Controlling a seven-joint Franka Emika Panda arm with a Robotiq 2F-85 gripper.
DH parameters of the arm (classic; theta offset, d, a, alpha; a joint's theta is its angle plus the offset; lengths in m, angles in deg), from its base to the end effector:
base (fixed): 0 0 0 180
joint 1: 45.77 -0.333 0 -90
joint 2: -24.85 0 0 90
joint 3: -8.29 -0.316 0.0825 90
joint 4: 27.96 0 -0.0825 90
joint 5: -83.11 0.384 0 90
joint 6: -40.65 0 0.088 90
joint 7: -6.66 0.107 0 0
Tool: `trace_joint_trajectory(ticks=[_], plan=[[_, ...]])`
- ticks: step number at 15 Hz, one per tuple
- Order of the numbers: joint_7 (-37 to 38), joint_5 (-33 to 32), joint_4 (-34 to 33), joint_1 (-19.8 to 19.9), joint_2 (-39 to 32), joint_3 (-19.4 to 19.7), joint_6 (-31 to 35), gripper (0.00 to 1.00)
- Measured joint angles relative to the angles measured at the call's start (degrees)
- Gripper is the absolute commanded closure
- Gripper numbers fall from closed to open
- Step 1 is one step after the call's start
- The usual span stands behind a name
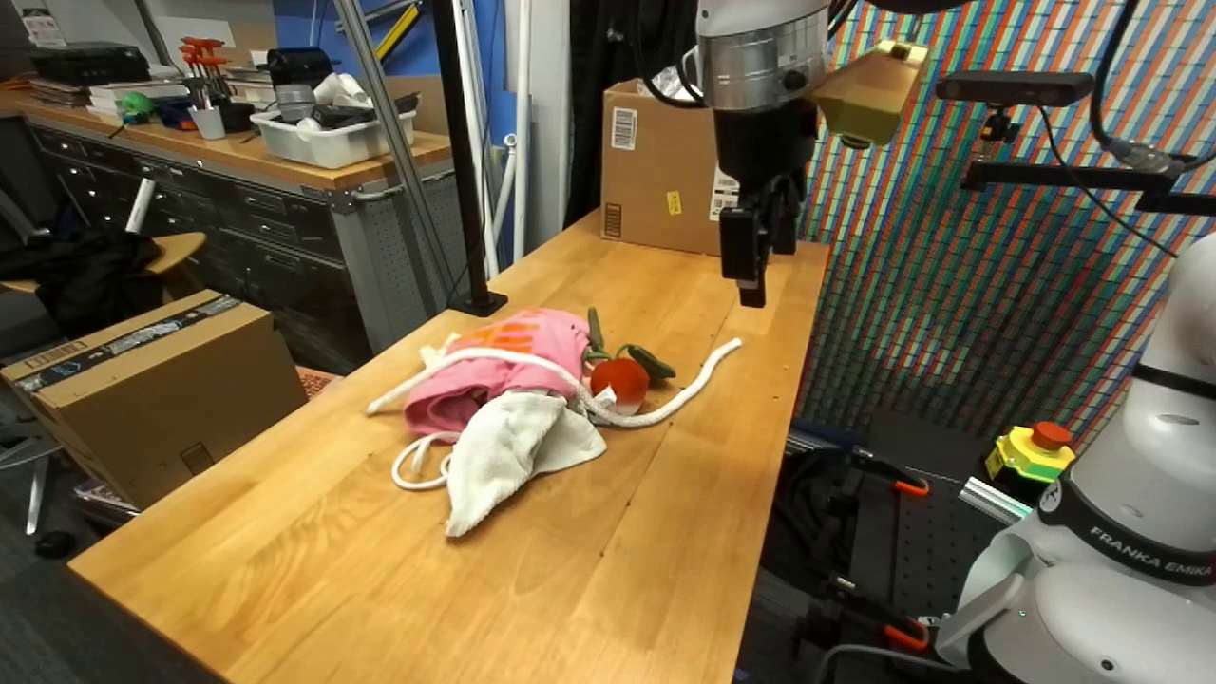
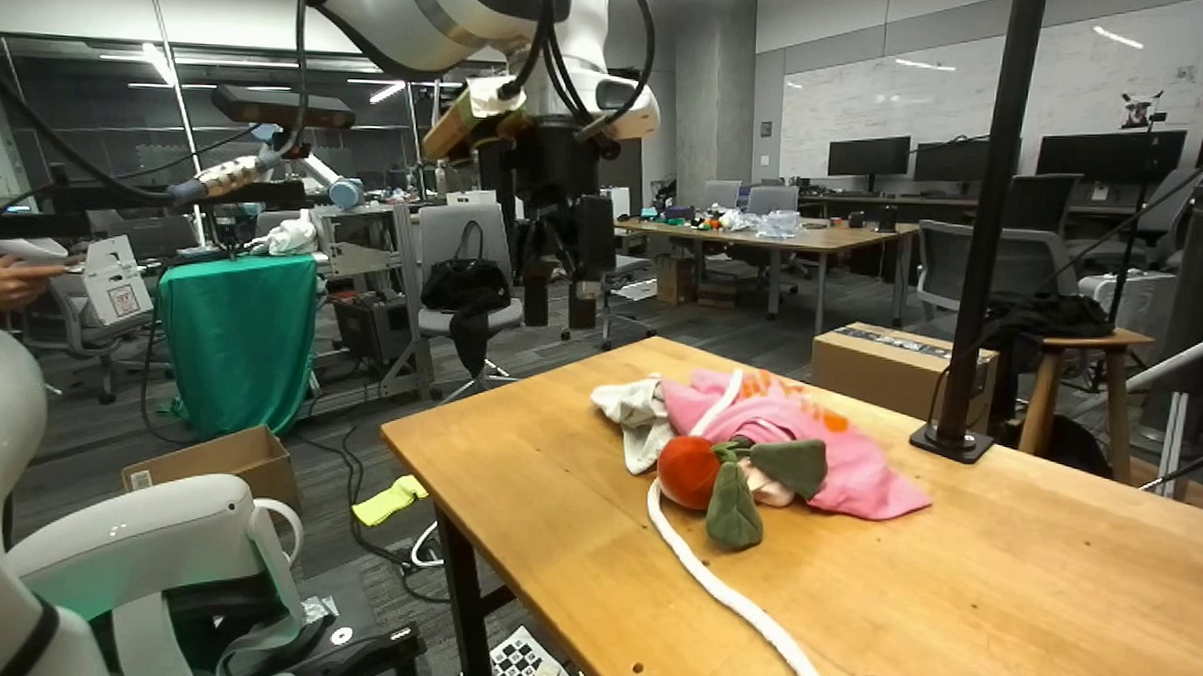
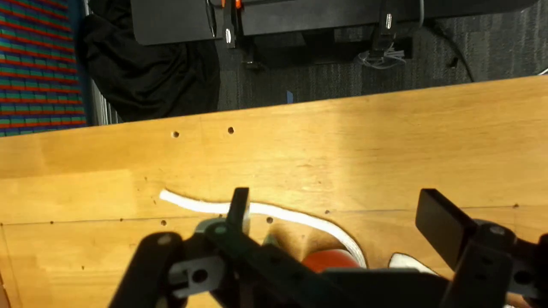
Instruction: Put all the items on the table separately
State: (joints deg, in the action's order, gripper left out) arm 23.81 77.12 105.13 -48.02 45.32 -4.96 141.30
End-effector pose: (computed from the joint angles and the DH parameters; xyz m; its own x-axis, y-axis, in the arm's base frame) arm 0.4043 0.1070 0.4606 0.9869 -0.0393 -0.1563 -0.0020 -0.9728 0.2318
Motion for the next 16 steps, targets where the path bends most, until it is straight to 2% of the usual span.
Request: trace_joint_trajectory(ticks=[6,10,16], plan=[[1.9,-1.4,-4.6,-0.9,-7.7,-0.2,7.3,0.0],[3.7,-2.9,-5.4,-0.9,-12.5,0.3,13.1,0.0],[4.6,-3.6,-6.0,-0.9,-18.5,2.7,18.2,0.0]])
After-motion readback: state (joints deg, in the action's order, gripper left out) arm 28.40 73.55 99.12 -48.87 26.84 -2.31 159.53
